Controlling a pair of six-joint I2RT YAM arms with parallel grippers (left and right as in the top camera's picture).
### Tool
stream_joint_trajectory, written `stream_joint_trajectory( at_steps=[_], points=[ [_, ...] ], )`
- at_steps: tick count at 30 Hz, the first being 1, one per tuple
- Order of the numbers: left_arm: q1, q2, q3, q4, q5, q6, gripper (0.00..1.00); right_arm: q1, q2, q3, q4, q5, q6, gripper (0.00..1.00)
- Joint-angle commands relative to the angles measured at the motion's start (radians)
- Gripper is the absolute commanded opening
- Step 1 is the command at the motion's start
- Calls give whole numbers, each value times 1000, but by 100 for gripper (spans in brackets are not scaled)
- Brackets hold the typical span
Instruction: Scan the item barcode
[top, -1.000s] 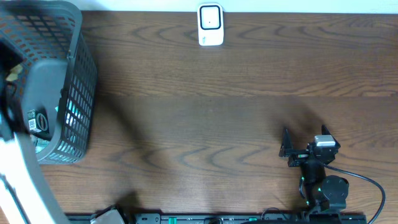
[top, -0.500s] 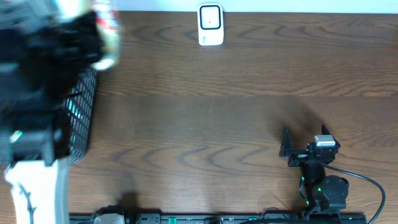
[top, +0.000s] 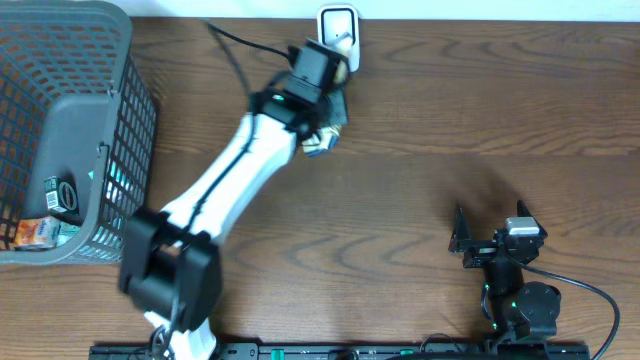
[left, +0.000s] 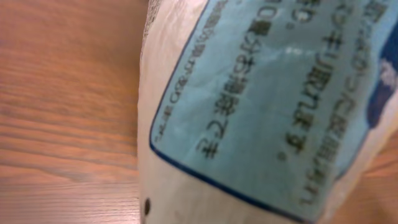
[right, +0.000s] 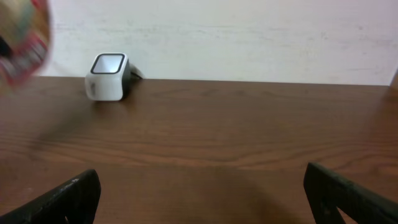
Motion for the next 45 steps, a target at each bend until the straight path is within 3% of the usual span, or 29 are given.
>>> stream_joint_trajectory(
  at_steps=[1,2,3,6,8,10,18,22,23,25,26,30,35,40,45],
  points=[
    [-37,55,4,37,-60,-17,8,-5,-3,-2,-3,0,-7,99],
    [-48,64,4,44,-60,-16,8,-5,-3,-2,-3,1,-8,99],
    [-57,68,4,47,-60,-16,14,-5,-3,-2,-3,1,-7,99],
    [-82,60,5,79,-60,-15,61,-5,-3,-2,-3,1,-7,99],
    [-87,46,5,97,-60,-14,79,-5,-3,-2,-3,0,-8,99],
    [-86,7,6,110,-60,1,86,-5,-3,-2,-3,0,-7,99],
    [17,-365,7,106,-110,296,88,-5,-3,-2,-3,1,-7,99],
    [143,-505,6,23,-189,295,87,-5,-3,-2,-3,0,-8,99],
    [164,-520,6,2,-188,293,78,-5,-3,-2,-3,0,-8,99],
    [211,-539,6,-60,-188,248,49,-5,-3,-2,-3,0,-8,99],
    [217,-538,6,-79,-188,229,38,-5,-3,-2,-3,0,-7,99],
    [220,-478,1,-161,-142,143,13,-5,-3,-2,-3,0,-7,99],
    [220,-312,-1,-160,54,108,11,-5,-3,-2,-3,0,-7,99],
    [201,-103,-1,-155,99,-10,8,-5,-3,-2,-3,0,-7,99],
    [121,78,-1,-60,256,-12,8,-5,-3,-2,-3,0,-7,99]
  ],
)
